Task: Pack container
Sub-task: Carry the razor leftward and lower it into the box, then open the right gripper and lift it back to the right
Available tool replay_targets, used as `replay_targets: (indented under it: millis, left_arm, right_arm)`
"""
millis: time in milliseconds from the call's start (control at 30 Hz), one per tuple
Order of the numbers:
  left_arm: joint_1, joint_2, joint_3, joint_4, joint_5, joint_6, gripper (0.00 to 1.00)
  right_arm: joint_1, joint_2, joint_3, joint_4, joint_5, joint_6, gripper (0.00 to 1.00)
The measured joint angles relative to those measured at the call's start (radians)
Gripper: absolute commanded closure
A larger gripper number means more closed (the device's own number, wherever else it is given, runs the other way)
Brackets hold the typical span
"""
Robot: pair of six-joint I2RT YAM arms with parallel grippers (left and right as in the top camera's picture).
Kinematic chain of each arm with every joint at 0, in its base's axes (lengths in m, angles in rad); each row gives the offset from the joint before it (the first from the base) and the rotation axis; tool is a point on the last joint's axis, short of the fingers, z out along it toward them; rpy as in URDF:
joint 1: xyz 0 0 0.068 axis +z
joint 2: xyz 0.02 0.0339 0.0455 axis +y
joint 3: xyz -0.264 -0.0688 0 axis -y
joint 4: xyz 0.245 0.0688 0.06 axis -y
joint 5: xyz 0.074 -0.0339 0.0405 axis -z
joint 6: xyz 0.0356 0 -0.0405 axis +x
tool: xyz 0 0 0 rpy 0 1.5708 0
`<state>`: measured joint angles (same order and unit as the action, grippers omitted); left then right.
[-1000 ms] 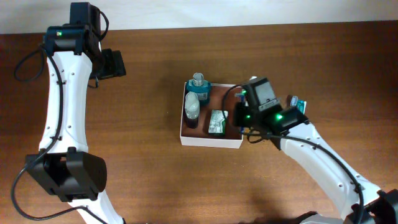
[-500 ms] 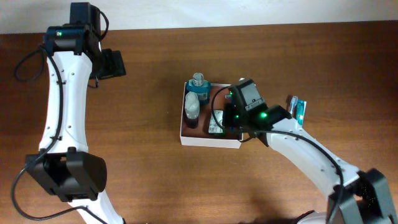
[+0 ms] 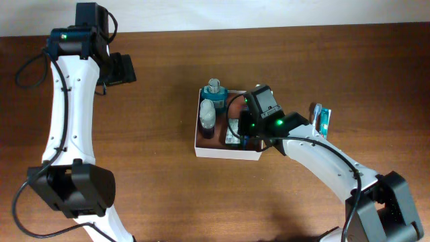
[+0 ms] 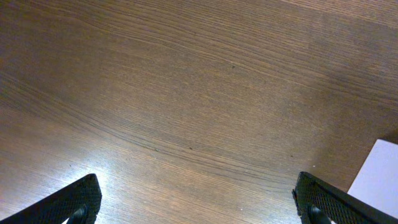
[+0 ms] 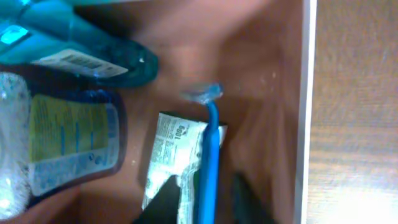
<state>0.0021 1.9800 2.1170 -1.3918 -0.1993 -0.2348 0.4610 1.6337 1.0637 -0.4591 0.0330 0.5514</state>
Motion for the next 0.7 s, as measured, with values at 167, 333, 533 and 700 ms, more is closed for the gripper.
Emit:
replay_targets:
  millis: [167,333,533,700]
  left_arm:
    - [0.000,0.000,0.000,0.000,0.000,0.000,0.01]
    - [0.000,0.000,0.000,0.000,0.000,0.000,0.01]
    - [0.000,0.000,0.000,0.000,0.000,0.000,0.01]
    - [0.000,0.000,0.000,0.000,0.000,0.000,0.01]
  right_arm:
    - [0.000,0.000,0.000,0.000,0.000,-0.001,0.65]
    - [0.000,0.000,0.000,0.000,-0.001,-0.002,0.65]
    - [-0.005,-0.011,0.043,-0.093,-0.001,-0.024,0.65]
    - [-0.036,-0.062,0.116,-0.196,0.000,-0.054,0.64]
